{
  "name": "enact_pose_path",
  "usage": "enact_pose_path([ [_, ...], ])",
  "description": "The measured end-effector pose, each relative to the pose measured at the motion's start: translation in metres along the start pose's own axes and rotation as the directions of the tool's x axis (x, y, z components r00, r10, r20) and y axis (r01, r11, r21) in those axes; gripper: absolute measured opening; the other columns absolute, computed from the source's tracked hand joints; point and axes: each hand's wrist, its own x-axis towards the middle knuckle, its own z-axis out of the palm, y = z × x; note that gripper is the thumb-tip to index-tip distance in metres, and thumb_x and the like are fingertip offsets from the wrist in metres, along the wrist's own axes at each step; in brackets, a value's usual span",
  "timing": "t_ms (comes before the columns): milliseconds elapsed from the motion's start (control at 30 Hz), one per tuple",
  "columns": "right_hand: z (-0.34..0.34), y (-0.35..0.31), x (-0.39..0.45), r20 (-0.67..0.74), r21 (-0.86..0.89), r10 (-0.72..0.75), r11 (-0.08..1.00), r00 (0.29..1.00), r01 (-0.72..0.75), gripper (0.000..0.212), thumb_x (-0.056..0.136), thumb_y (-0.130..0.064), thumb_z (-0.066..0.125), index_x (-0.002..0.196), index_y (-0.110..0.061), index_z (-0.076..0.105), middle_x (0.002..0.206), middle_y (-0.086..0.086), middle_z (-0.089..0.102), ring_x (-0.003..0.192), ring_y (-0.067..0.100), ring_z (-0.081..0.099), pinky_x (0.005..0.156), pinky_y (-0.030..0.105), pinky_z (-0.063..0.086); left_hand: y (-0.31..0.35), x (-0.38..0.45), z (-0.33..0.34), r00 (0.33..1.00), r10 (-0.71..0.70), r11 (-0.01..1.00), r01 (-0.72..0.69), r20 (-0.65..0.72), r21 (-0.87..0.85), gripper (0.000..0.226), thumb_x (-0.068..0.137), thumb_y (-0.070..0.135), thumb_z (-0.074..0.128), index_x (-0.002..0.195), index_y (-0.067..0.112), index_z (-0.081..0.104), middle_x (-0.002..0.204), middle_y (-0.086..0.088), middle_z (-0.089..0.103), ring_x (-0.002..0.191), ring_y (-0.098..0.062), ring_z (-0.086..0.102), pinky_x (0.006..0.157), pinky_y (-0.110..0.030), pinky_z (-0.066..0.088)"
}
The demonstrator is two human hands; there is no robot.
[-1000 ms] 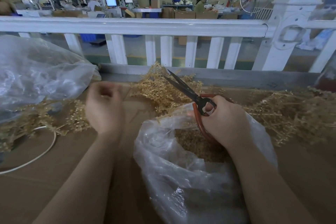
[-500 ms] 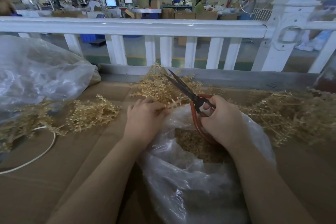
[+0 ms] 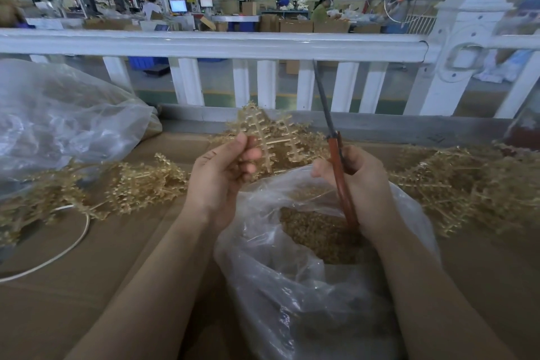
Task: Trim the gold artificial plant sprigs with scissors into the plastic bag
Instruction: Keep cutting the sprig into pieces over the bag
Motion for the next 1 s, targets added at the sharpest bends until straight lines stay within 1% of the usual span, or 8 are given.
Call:
enact_pose_path([
  [100,0.0,-0.004,-0.003,0.029,0.117,-0.008,0.993,1.0,0.005,0.034,0.076,-0.036,0.081,0.094,-0.009,0.072,0.091,0.008,0.077,0.086,0.019,0.074,0.081,0.026,0.056,-0.002,-0.002,0.004,0.998,-0.017,1.0,0.017,0.057,0.009,0.019,0.081,0.032,0.067,0.079,0.017,0.078,0.072,0.002,0.07,0.057,-0.006,0.058,0.057,-0.015,0.046],
  [300,-0.002,-0.01,-0.005,0.096,0.25,-0.039,0.968,0.995,0.014,0.042,0.06,-0.047,0.081,0.082,-0.016,0.064,0.082,0.012,0.073,0.048,-0.001,0.058,0.049,0.009,0.044,-0.008,-0.002,0.004,0.995,-0.041,0.998,0.038,0.089,0.042,0.028,0.083,0.028,0.065,0.095,0.003,0.071,0.072,0.0,0.07,0.061,-0.009,0.059,0.059,-0.017,0.048],
  [467,0.0,-0.004,-0.002,0.061,0.161,0.014,0.987,0.998,-0.024,0.025,0.074,-0.017,0.087,0.083,-0.015,0.065,0.075,0.001,0.068,0.068,0.014,0.066,0.074,0.036,0.058,-0.011,-0.002,0.007,0.988,-0.087,0.994,0.078,0.124,0.072,0.027,0.076,0.03,0.076,0.089,0.007,0.068,0.078,0.002,0.067,0.073,-0.012,0.058,0.071,-0.022,0.051],
  [567,0.001,-0.002,-0.001,0.066,0.133,0.019,0.991,0.998,-0.028,0.023,0.078,-0.012,0.086,0.087,-0.014,0.065,0.077,-0.002,0.071,0.075,0.018,0.07,0.082,0.041,0.059,-0.011,-0.003,0.007,0.958,-0.202,0.975,0.176,0.204,0.136,0.036,0.061,0.018,0.091,0.084,0.012,0.065,0.085,-0.003,0.069,0.086,-0.02,0.067,0.081,-0.031,0.058],
  [700,0.001,-0.001,0.001,0.061,0.085,0.012,0.996,0.998,-0.017,0.022,0.079,-0.013,0.086,0.089,-0.015,0.066,0.074,-0.007,0.069,0.075,0.015,0.069,0.08,0.036,0.059,-0.004,-0.004,0.0,0.874,-0.335,0.941,0.331,0.351,0.074,0.081,0.047,0.044,0.097,0.109,0.011,0.058,0.123,-0.019,0.067,0.111,-0.035,0.067,0.092,-0.044,0.057],
  [833,-0.001,-0.001,0.001,0.084,0.067,-0.012,0.998,0.996,0.006,0.023,0.08,-0.011,0.084,0.091,-0.012,0.065,0.07,-0.014,0.069,0.069,0.004,0.068,0.07,0.019,0.056,-0.002,-0.002,-0.009,0.847,-0.374,0.912,0.411,0.379,-0.018,0.089,0.044,0.051,0.096,0.112,0.008,0.058,0.121,-0.016,0.069,0.113,-0.031,0.066,0.091,-0.049,0.056],
  [933,0.001,-0.003,0.0,0.126,0.061,-0.027,0.998,0.992,0.019,0.023,0.079,-0.01,0.084,0.089,-0.015,0.065,0.072,-0.01,0.07,0.07,0.007,0.068,0.07,0.019,0.056,-0.003,-0.004,-0.005,0.832,-0.444,0.895,0.427,0.333,0.127,0.079,0.04,0.048,0.098,0.104,0.012,0.071,0.114,-0.012,0.072,0.107,-0.027,0.069,0.089,-0.041,0.057],
  [1000,0.003,-0.004,-0.001,0.152,0.055,-0.012,0.998,0.988,0.004,0.022,0.078,-0.013,0.085,0.09,-0.016,0.066,0.08,-0.002,0.072,0.075,0.016,0.069,0.075,0.027,0.058,-0.006,-0.007,0.001,0.826,-0.474,0.878,0.416,0.306,0.238,0.047,0.053,0.035,0.093,0.092,0.014,0.076,0.097,-0.009,0.076,0.09,-0.021,0.073,0.076,-0.031,0.06],
])
